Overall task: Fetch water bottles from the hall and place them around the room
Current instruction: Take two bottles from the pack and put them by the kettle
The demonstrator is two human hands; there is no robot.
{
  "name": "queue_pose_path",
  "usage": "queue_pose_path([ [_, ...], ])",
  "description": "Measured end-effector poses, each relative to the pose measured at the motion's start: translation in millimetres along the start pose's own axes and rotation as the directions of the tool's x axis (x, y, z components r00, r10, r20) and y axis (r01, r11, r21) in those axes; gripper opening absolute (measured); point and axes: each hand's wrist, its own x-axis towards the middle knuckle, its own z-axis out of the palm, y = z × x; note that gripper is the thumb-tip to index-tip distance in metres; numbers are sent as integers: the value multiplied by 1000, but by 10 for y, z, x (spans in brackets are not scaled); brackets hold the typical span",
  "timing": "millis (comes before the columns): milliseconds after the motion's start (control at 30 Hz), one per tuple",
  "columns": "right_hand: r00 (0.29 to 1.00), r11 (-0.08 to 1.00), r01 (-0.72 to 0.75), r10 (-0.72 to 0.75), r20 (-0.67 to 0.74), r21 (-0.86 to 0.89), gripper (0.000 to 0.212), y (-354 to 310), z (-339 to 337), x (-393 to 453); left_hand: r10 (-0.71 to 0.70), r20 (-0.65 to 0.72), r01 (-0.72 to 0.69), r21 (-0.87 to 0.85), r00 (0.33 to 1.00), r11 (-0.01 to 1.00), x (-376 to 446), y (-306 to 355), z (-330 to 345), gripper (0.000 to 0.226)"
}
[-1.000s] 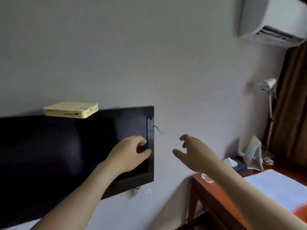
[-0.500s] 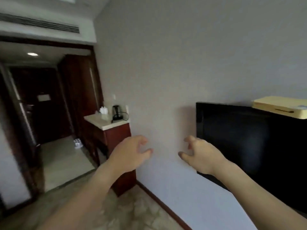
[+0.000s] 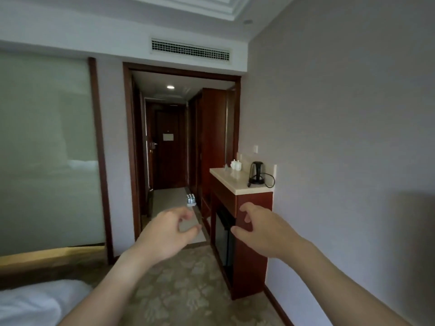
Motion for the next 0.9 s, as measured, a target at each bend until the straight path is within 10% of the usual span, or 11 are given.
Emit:
queue_pose_path([
  [400, 992, 989, 93, -103, 78, 116, 51, -100, 714, 1672, -66, -59, 67, 1, 996, 998, 1185, -998, 72, 48],
  [900, 983, 974, 173, -180, 40, 144, 58, 1514, 1209, 4200, -119, -91, 128, 109, 989, 986, 3688, -1224, 984, 49],
])
